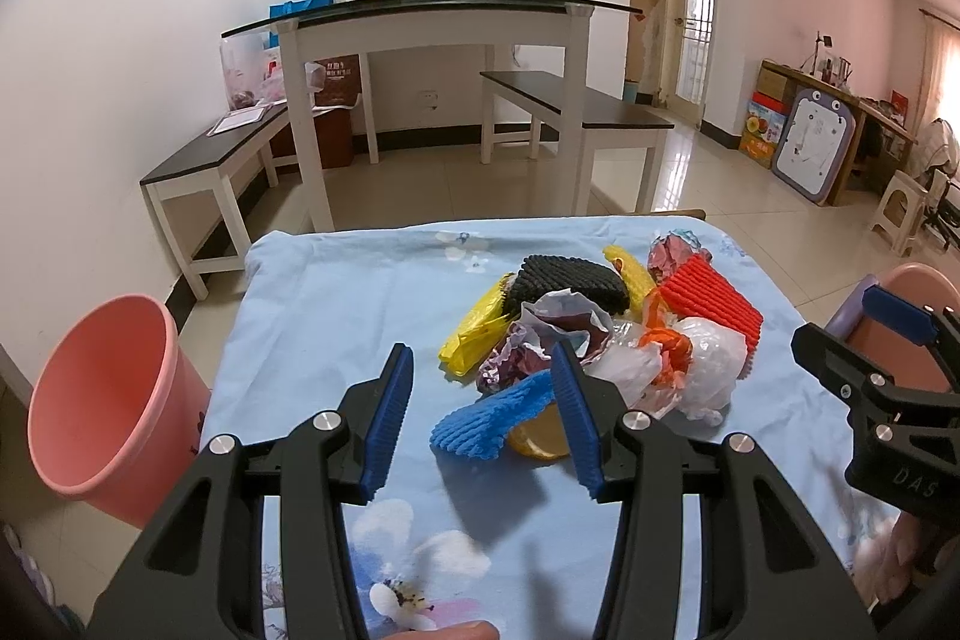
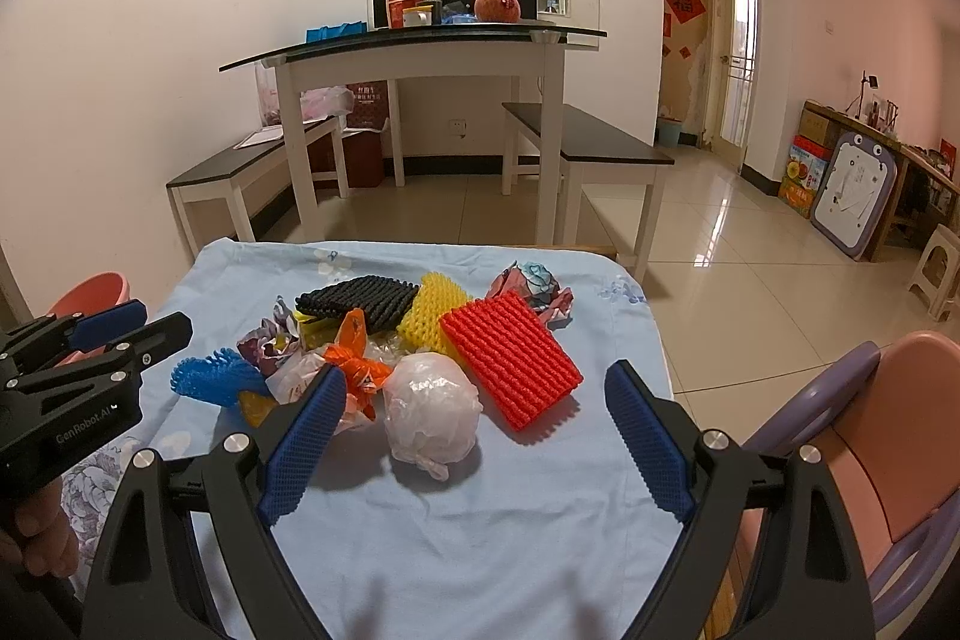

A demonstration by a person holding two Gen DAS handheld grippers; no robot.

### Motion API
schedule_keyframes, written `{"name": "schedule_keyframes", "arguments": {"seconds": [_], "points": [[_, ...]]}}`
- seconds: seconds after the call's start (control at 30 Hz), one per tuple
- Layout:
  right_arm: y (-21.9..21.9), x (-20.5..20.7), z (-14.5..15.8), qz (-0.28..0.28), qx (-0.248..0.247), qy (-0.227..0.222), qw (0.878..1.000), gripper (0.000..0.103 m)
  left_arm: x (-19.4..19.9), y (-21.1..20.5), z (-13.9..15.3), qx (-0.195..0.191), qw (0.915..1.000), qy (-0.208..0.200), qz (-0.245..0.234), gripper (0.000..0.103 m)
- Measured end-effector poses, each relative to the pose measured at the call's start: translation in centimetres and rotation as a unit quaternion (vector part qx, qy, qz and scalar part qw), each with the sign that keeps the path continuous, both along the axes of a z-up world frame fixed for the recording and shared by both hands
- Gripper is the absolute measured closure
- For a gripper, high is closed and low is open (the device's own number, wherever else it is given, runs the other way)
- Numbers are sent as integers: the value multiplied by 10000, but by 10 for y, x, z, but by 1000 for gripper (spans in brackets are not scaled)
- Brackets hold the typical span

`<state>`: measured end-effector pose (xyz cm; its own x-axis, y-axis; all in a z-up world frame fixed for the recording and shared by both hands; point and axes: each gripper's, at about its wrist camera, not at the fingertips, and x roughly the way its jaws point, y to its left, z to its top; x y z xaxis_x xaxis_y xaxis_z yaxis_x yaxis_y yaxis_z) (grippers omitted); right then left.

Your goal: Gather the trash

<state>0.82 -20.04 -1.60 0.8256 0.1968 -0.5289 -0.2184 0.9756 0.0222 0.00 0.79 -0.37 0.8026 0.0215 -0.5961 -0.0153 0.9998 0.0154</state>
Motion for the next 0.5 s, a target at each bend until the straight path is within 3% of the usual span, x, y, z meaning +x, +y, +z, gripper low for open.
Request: {"name": "schedule_keyframes", "arguments": {"seconds": [0.5], "points": [[-2,-1,1,5,-5,-15,10000,16,0,2,1,-5,10000,-6,20,54]]}}
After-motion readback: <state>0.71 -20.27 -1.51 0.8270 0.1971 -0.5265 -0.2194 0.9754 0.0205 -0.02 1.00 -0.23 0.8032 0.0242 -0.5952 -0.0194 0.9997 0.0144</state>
